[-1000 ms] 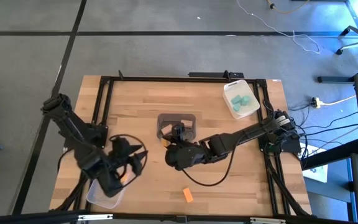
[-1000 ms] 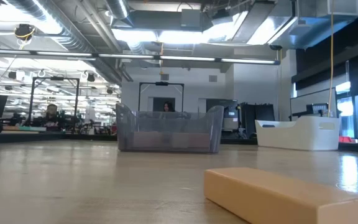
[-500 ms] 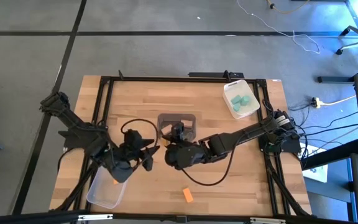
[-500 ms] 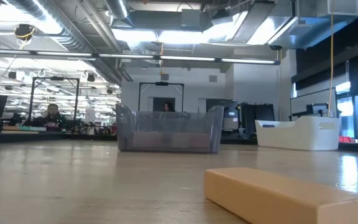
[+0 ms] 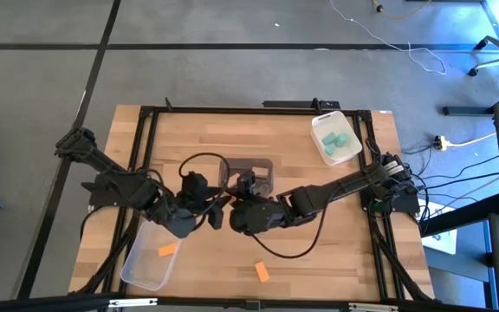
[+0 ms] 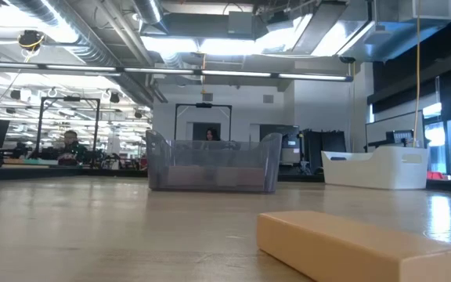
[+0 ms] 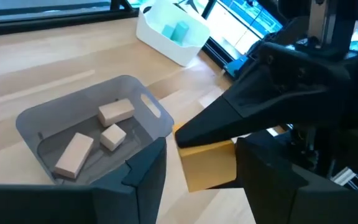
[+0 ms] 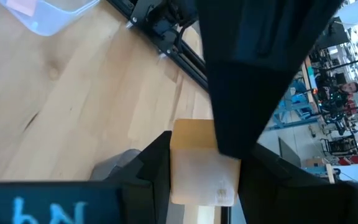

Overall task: Sort & place blocks by color
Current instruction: Put the right yellow block into the transparent bin

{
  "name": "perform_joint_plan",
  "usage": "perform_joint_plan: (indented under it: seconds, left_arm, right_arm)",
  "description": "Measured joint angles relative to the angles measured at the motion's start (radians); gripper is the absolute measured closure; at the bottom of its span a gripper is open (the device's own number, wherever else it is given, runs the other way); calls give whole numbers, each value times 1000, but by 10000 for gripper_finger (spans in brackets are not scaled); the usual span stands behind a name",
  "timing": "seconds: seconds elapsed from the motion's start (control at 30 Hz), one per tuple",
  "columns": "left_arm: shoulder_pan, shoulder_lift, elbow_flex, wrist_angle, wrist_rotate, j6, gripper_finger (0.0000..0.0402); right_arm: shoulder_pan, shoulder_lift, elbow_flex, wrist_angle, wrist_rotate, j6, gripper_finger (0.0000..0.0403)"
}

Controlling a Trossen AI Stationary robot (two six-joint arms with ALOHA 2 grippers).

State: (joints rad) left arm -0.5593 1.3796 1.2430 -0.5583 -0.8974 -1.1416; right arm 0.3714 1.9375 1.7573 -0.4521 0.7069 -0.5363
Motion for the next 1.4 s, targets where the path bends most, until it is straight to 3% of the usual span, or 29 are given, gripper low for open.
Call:
perform_joint_plan:
  seconds: [0.2,0.6,0.83,1.13,1.4]
  left_arm:
    - [23,0,0,0,63,-29,218]
    - [44,8,0,3,65,73,219]
    - [57,7,1,8,74,60,276]
    - [64,6,2,6,96,66,276]
    - [65,9,-1,-11,107,120,277]
  right_arm:
    - [0,1,0,35,-1,-24,271]
    - [0,1,0,43,-1,-26,271]
    - [-2,1,-1,38,-2,-27,271]
    - [-8,1,-1,37,-14,-27,271]
    - [-5,0,1,60,-46,-18,213]
